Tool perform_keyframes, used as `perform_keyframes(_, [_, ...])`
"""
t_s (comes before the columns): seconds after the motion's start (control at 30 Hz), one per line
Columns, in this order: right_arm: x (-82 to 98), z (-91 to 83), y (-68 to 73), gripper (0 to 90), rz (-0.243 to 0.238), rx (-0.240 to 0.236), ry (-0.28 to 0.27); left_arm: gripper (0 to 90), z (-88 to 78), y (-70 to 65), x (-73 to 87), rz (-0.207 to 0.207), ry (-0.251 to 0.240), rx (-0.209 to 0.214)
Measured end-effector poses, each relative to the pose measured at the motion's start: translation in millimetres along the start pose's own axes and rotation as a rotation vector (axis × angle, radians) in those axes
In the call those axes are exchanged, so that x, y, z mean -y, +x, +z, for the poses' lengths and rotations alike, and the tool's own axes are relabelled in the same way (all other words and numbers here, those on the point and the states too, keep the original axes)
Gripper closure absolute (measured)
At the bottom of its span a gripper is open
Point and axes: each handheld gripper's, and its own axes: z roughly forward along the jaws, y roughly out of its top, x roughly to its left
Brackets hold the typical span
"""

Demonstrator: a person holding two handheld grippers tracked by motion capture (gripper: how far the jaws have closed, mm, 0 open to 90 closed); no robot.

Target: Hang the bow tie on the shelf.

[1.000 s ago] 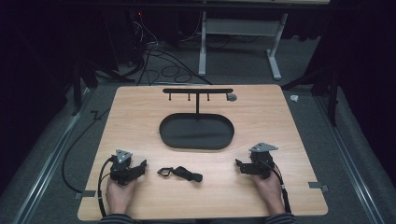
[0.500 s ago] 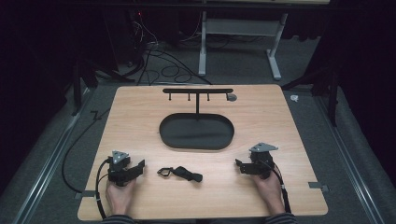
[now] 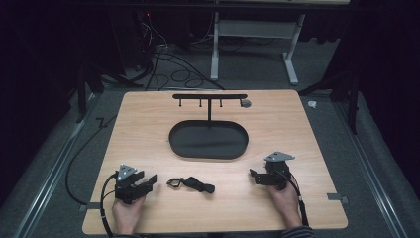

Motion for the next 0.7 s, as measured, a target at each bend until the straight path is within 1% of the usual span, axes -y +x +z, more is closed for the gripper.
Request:
perform_keyframes(0.03, [0.0, 0.0, 0.0, 20.7, 0.0, 0.0, 0.0, 43.9, -0.5, -2.2, -0.1, 0.003, -0.006, 0.01])
perform_keyframes(0.17, [0.0, 0.0, 0.0, 20.7, 0.0, 0.0, 0.0, 44.7, -1.4, -11.5, -2.5, 0.02, 0.011, 0.03])
perform_keyframes(0.3, [0.0, 0.0, 0.0, 20.7, 0.0, 0.0, 0.0, 44.6, -1.5, -19.8, -4.3, 0.036, 0.014, 0.053])
perform_keyframes(0.37, [0.0, 0.0, 0.0, 20.7, 0.0, 0.0, 0.0, 44.7, -0.8, -23.0, -5.3, 0.031, 0.022, 0.066])
perform_keyframes(0.53, [0.0, 0.0, 0.0, 20.7, -0.001, 0.0, 0.0, 47.1, 5.0, -31.3, -6.7, 0.049, 0.046, 0.082])
perform_keyframes(0.67, [0.0, 0.0, 0.0, 20.7, -0.001, 0.0, 0.0, 48.6, 12.5, -38.2, -5.7, 0.057, 0.064, 0.092])
perform_keyframes(0.7, [0.0, 0.0, 0.0, 20.7, -0.001, 0.0, 0.0, 48.8, 12.5, -38.2, -5.7, 0.057, 0.064, 0.092])
